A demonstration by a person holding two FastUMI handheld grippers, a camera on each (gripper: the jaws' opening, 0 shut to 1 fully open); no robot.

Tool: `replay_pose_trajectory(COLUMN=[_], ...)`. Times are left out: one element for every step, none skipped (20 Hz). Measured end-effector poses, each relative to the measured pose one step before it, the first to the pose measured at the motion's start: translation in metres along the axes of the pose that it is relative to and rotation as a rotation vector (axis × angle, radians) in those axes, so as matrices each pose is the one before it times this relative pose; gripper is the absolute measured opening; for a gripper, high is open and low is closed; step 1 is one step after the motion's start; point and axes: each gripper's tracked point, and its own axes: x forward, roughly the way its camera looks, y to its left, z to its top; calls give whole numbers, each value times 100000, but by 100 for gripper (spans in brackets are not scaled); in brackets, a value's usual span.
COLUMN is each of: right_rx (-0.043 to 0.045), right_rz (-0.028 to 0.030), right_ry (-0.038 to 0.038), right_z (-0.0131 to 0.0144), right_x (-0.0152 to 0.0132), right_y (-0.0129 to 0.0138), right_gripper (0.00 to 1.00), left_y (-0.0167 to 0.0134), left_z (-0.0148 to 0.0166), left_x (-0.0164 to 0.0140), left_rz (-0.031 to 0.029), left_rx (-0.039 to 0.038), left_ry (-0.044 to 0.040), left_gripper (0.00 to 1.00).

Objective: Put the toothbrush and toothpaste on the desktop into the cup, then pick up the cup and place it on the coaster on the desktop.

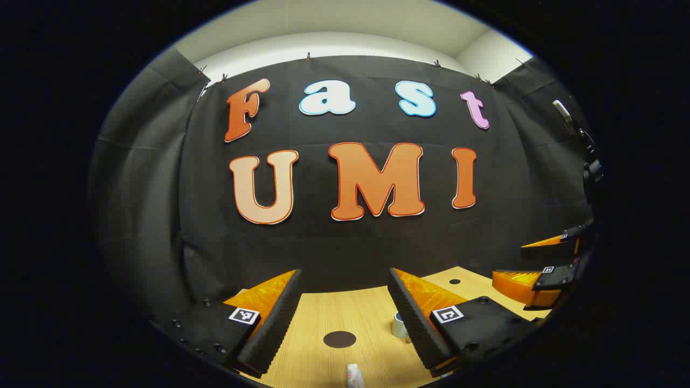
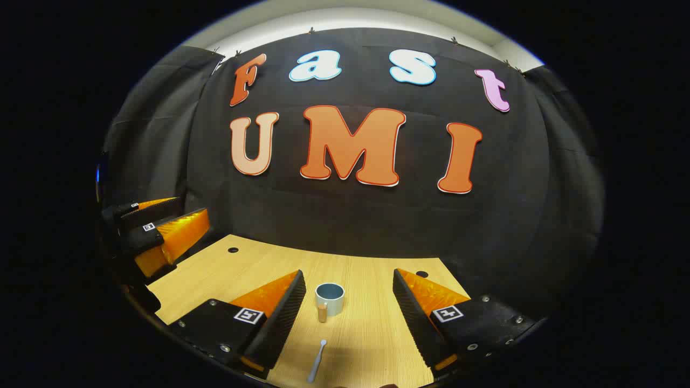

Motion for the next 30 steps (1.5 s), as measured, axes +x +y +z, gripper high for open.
replay_pose_trajectory(right_rx=[-460, -498, -191, -45, 54, -559, -382, 111, 351, 188, 19, -173, -292, -314, -375, -639, -502, -698, -783, -734, -212, 76, 214, 268, 156, -577, -210, -94, 147, 106], right_rz=[54, -163, 101, -109, 305, -432, -86, -2, 193, -43, -103, 89, 527, 669, 654, 654, 890, 930, 1004, 1274, 1245, 1061, 1574, 1687, 2315, 695, 350, 341, 624, 275], right_ry=[368, 424, 221, 371, 808, 454, 658, 127, -12, 106, 239, 495, 1009, 1107, 1263, 1630, 1175, 540, 814, 1395, 1609, 1125, 2171, 2552, 3287, 2867, 2300, 2544, 2473, 3396], right_z=[27, 7, -46, -129, -197, -86, -196, -18, -78, -19, -72, -243, -299, -363, -293, -387, -273, -30, -150, -414, -454, -347, -749, -855, -1025, -724, -770, -562, -623, -703], right_x=[-132, 20, -99, -133, -213, -201, -93, -185, -184, -97, -116, 56, 50, 78, 96, 159, 112, 60, 140, 367, 334, 106, 336, 384, 409, 331, 312, 304, 471, 609], right_y=[122, -2, 139, 119, 248, 40, 9, 97, 117, 76, 131, 93, 135, 252, 29, -50, 3, 63, -18, -172, -173, -21, -195, -85, -66, -67, -186, -34, 174, 174], right_gripper=[98, 98, 98, 98, 98, 98, 98, 98, 98, 98, 98, 98, 98, 98, 98, 98, 98, 98, 98, 97, 96, 96, 96, 96, 96, 96, 96, 96, 95, 94], left_y=[98, -146, 64, -12, 158, 290, 104, 119, 73, 16, 218, 86, 167, 11, -67, -167, -255, -53, 282, 49, -90, -106, -205, -319, -42, -2, -15, -153, -61, -132], left_z=[-109, 10, -141, -122, -120, -46, 96, 0, 203, -163, -25, -113, -366, -233, -475, -528, -957, -704, -791, -600, -725, -568, -981, -1193, -1636, -1147, -762, -887, -983, -1245], left_x=[-164, 26, -46, -136, -184, -177, -131, -191, -131, -150, -220, -28, 8, -30, 62, 150, 134, 137, 177, 125, 121, 182, 241, 243, 497, 278, 261, 357, 366, 480], left_rz=[-294, -527, 54, -145, -7, 273, 42, 278, -174, 69, 204, 62, 75, 70, -19, -153, -416, 182, 1356, 1446, 604, 279, 479, 514, 676, 644, 157, -422, -819, -679], left_rx=[-204, -172, 75, 106, -76, -340, -72, -69, -289, 160, 341, 306, 214, -37, -152, -421, -1239, -1310, -1467, -636, -297, -133, -236, -482, -678, 287, 585, 841, 1003, 591], left_ry=[253, 153, 192, 310, 439, 41, 196, -131, -26, 108, 349, 368, 1223, 1237, 1640, 2381, 2730, 3124, 3257, 2691, 2088, 2776, 3765, 4515, 5056, 4573, 2683, 3011, 3596, 4393], left_gripper=[100, 100, 100, 100, 100, 100, 100, 100, 100, 100, 100, 100, 100, 100, 100, 100, 100, 100, 100, 100, 100, 100, 100, 100, 100, 100, 100, 100, 100, 100])
